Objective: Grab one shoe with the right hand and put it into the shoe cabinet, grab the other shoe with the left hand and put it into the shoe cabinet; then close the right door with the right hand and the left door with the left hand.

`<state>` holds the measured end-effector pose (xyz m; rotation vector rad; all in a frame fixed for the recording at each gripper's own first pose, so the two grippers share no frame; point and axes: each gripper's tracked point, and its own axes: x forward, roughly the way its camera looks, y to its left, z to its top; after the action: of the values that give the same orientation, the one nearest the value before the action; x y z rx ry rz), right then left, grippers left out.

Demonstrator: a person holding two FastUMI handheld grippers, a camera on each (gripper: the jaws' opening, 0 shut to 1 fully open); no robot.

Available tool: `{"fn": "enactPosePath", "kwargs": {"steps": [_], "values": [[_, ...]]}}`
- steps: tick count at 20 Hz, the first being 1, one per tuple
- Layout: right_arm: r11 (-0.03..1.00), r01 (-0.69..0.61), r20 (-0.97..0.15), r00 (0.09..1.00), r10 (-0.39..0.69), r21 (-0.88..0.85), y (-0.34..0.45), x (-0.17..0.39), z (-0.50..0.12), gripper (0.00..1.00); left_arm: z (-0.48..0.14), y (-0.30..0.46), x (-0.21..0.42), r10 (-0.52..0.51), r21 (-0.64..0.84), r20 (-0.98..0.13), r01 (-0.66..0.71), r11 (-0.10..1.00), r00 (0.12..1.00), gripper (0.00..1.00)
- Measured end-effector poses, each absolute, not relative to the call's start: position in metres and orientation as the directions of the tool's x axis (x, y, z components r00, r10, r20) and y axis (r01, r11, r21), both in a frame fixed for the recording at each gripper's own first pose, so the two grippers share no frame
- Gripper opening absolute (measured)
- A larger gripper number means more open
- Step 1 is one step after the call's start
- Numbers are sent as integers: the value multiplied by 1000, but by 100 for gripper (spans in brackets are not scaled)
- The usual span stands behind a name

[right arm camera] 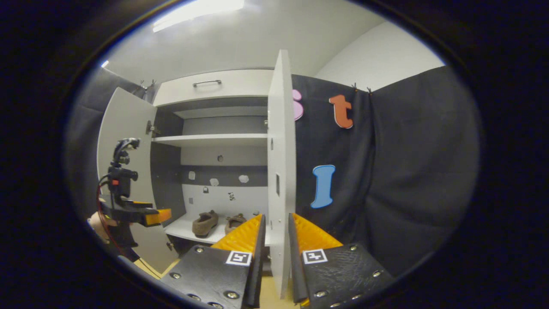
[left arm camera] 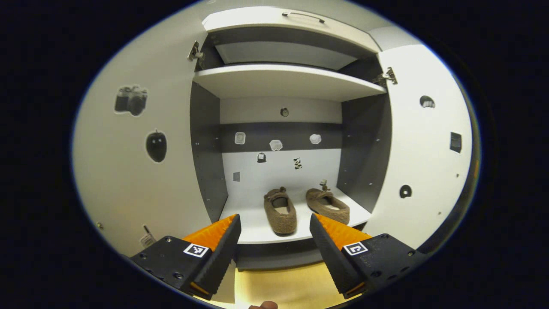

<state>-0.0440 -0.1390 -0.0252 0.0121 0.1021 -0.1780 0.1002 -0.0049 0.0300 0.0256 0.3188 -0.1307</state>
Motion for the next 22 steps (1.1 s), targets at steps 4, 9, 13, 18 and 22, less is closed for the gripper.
{"fn": "enactPosePath", "kwargs": {"steps": [4, 9, 13, 18, 22], "values": [[971, 241, -102, 966, -239, 3, -177, -38, -28, 29, 48, -9, 66, -174, 0, -299, 182, 983, 938, 98], [974, 227, -130, 966, -225, 1, -192, -19, -45, 48, 66, -4, 32, -201, -18, -287, 205, 979, 936, 99], [978, 207, -142, 968, -206, -8, -189, -9, -51, 57, 68, 0, 21, -206, -9, -278, 212, 977, 938, 98], [987, 163, -132, 978, -163, -11, -177, -10, -49, 57, 69, 7, 15, -195, -15, -282, 199, 980, 939, 99], [994, 105, -137, 985, -103, 9, -161, -10, -47, 57, 79, 13, 10, -180, 0, -255, 186, 983, 950, 99]]}}
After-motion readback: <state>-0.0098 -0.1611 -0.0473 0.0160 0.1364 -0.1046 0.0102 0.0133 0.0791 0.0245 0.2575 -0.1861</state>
